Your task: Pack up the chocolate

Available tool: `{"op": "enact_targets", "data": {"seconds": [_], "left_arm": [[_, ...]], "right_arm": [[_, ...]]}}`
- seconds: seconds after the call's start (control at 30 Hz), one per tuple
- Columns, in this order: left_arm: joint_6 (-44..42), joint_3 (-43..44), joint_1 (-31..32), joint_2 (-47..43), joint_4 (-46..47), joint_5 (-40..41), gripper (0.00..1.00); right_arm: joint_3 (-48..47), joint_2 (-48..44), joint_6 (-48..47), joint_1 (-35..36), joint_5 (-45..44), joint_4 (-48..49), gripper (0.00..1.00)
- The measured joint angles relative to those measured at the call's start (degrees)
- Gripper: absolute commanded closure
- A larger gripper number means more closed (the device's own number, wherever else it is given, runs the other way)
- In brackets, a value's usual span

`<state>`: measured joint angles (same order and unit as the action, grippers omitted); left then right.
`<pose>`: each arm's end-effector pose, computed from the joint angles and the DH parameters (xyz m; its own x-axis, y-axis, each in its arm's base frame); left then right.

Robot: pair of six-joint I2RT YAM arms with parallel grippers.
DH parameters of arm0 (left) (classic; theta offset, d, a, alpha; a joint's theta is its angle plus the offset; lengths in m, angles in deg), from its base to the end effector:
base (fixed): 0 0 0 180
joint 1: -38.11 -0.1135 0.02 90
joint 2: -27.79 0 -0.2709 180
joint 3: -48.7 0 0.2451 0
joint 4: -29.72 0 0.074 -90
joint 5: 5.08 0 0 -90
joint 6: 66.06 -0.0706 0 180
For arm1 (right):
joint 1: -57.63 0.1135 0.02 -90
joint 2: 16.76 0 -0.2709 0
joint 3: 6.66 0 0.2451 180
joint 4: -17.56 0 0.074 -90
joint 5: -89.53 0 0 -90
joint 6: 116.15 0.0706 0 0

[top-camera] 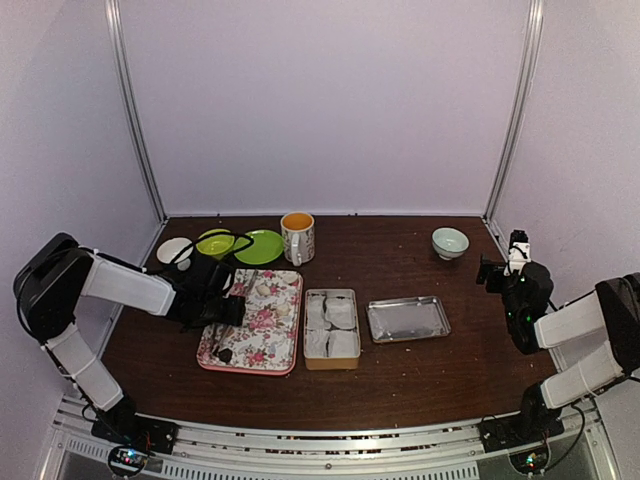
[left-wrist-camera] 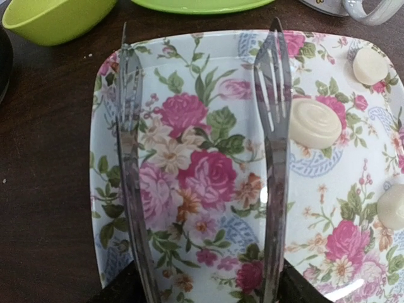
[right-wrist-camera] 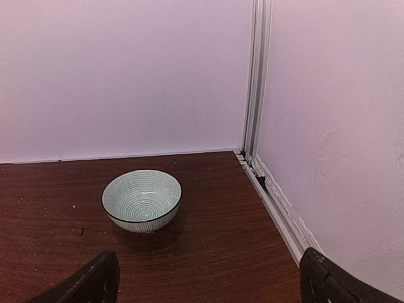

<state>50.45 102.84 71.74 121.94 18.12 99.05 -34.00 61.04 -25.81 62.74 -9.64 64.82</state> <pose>0.2725 -0.1606 0.1144 -0.7674 -0.0094 -0.6411 0.0763 0.9914 -0.1060 0.2622 0.0122 0.1812 -0.0552 0.0009 -0.9985 0.0709 0.9975 -0.0030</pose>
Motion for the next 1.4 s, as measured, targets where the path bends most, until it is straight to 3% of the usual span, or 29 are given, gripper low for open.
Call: {"op": "enact_targets", "data": {"seconds": [0.2,0.57,0.77,1.2,1.4], "left_arm": [[0.7,2.5,0.5,1.8,-1.7,0.5,0.37],[2.0,3.8,1.1,2.4,-3.3,2.2,0.50],[1.2,5.7,1.5,0.4,-11.5,2.6,0.56],[-0.9,10.9,1.6,-11.3,-26.5,-2.9,0.56],[-1.7,11.2,1.6,-14.8,-28.8,-4.9,0.55]], "right_arm": [[0.0,0.0,0.0,0.0,0.0,0.0,0.00],[0.0,0.0,0.0,0.0,0.0,0.0,0.00],[0.0,0.0,0.0,0.0,0.0,0.0,0.00],[0.0,0.0,0.0,0.0,0.0,0.0,0.00],[0.0,0.0,0.0,0.0,0.0,0.0,0.00]]}}
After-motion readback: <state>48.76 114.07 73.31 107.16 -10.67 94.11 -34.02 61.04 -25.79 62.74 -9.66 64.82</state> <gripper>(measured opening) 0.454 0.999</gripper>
